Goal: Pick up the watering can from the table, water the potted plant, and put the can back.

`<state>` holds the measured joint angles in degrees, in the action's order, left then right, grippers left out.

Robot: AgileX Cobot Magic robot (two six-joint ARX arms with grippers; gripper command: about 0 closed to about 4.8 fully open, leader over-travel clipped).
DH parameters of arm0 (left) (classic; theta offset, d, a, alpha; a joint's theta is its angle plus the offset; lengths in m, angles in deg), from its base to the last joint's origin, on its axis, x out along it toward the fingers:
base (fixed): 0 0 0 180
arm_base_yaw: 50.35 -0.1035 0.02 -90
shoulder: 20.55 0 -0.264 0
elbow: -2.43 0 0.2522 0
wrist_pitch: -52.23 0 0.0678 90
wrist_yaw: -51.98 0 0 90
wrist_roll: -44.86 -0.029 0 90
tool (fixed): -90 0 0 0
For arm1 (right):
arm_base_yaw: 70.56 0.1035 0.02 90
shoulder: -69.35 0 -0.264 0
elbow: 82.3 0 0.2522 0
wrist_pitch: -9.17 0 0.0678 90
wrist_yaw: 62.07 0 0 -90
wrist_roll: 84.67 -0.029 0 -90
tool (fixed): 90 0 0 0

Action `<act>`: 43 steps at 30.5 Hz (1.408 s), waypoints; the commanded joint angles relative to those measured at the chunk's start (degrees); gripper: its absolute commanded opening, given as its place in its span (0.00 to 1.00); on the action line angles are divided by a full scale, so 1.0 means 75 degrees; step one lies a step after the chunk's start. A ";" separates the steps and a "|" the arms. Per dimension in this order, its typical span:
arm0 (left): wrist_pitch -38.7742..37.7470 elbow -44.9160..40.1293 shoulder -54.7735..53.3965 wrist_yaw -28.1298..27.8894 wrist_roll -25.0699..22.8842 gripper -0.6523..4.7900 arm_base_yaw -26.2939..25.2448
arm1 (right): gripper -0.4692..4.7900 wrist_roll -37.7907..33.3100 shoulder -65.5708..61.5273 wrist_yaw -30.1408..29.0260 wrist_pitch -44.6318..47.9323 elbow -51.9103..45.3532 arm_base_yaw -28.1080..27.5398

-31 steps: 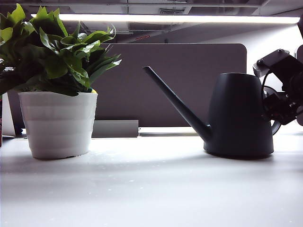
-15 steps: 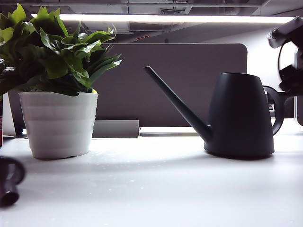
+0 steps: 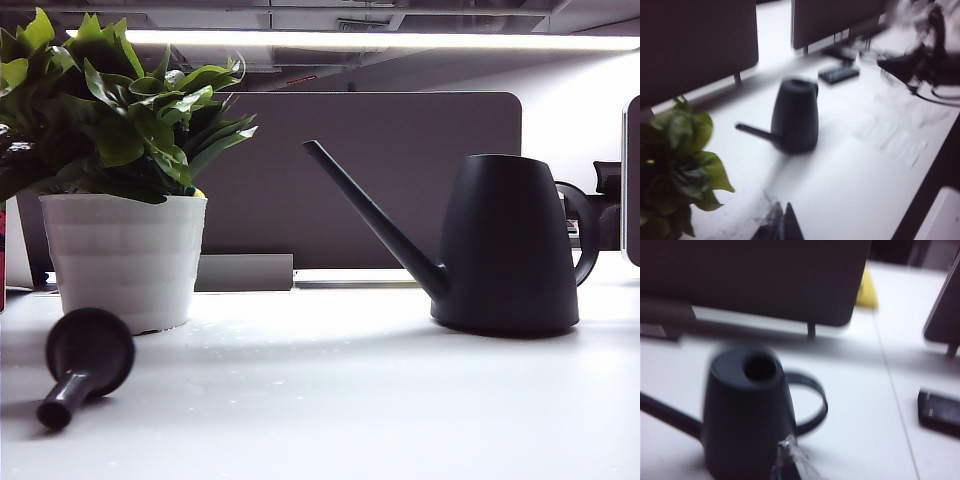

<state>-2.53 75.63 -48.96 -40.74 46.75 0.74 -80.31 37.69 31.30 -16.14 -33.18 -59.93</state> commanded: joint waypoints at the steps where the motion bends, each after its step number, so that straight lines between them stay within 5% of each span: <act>1: 0.0023 -0.0647 0.1075 0.0082 0.0099 0.11 -0.0009 | 0.08 -0.0498 0.1035 -0.0172 -0.0527 0.0032 -0.0003; 9: 0.1346 -0.2556 0.3191 0.0321 0.0723 0.11 -0.0006 | 0.08 -0.0595 0.2955 -0.0347 -0.1005 -0.0915 -0.0009; 19: 0.4173 -0.5421 0.3331 0.0539 0.1247 0.11 -0.0006 | 0.08 -0.0839 0.4118 -0.0329 0.2113 -0.3940 -0.0015; 23: 0.4855 -0.6449 0.3328 0.0530 0.1241 0.11 -0.0006 | 0.08 -0.0839 0.4118 -0.0326 0.2194 -0.4409 -0.0015; 34: 0.5269 -0.7822 0.3343 0.0638 0.1422 0.11 -0.0006 | 0.08 -0.0807 0.4118 -0.0274 0.1206 -0.4663 -0.0015; 43: 0.5074 -0.7860 0.3340 0.0880 0.1410 0.11 -0.0006 | 0.13 -0.0836 0.4118 -0.0449 0.0877 -0.4663 -0.0015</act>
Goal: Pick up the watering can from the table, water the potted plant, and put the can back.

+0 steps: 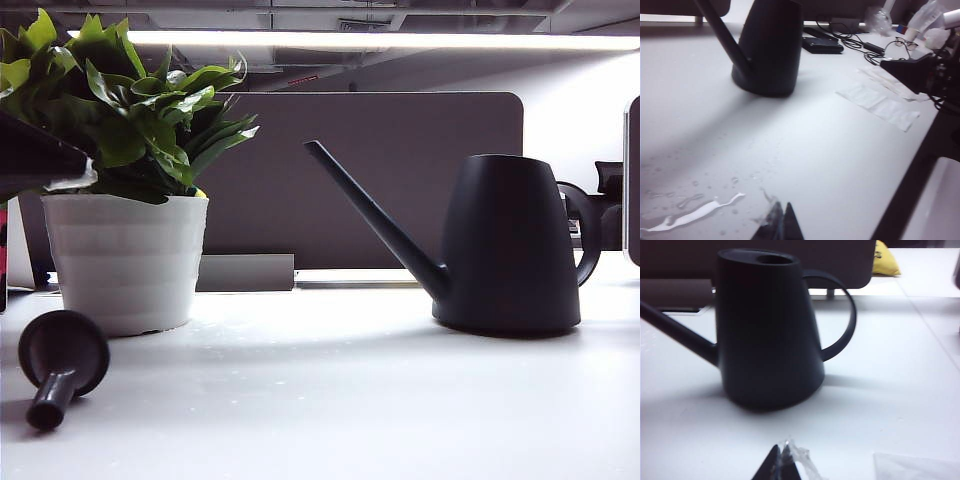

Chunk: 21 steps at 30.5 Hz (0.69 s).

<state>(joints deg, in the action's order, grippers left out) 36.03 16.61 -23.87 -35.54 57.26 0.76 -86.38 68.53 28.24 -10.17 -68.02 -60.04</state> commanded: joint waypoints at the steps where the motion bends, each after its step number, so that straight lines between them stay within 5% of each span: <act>1: -0.0082 0.0009 -0.0006 0.0187 0.0009 0.11 -0.0009 | 0.13 -0.0023 0.0006 -0.0029 0.0090 -0.0017 -0.0006; 14: -0.0093 0.0015 0.0099 0.0230 0.0012 0.11 -0.0192 | 0.13 -0.0020 0.0070 -0.0038 0.0076 -0.0017 -0.0035; 21: -0.0096 0.0015 0.0140 0.1230 0.0009 0.11 -0.2567 | 0.13 -0.0023 0.0093 -0.0041 0.0175 -0.0017 -0.0557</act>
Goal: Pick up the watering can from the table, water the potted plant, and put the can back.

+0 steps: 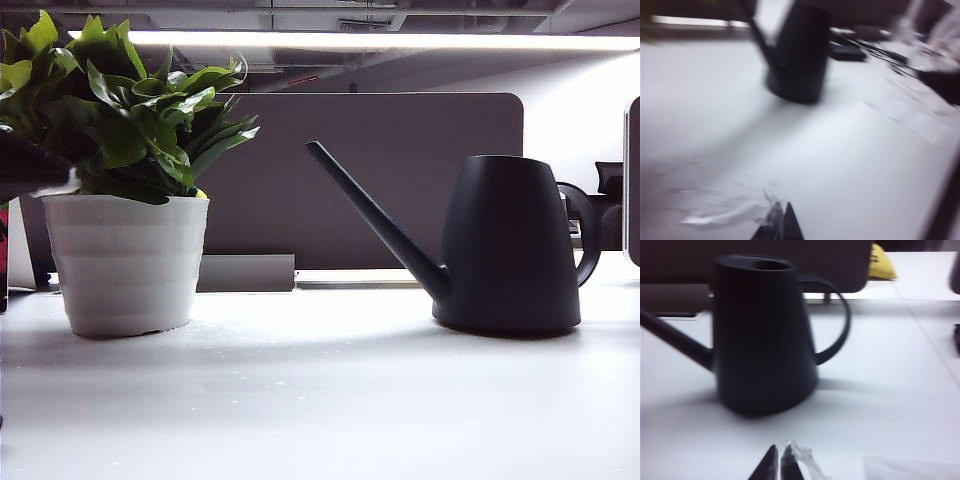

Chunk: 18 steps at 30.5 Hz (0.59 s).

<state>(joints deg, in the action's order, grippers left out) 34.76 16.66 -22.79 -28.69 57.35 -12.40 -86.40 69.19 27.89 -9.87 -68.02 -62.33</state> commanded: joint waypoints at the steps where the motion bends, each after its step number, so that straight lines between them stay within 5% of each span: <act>1: 0.0073 0.0009 -0.0003 0.0329 -0.0003 0.11 -0.1317 | 0.13 -0.0020 0.0006 0.0006 0.0131 -0.0017 -0.0417; 11: 0.0044 0.0006 0.0268 0.0274 -0.0003 0.11 -0.5010 | 0.13 -0.0020 0.0006 0.0012 0.0131 -0.0017 -0.1644; 18: 0.0050 0.0003 0.0268 0.0254 -0.0006 0.11 -0.5592 | 0.13 -0.0020 0.0006 0.0006 0.0131 -0.0017 -0.1594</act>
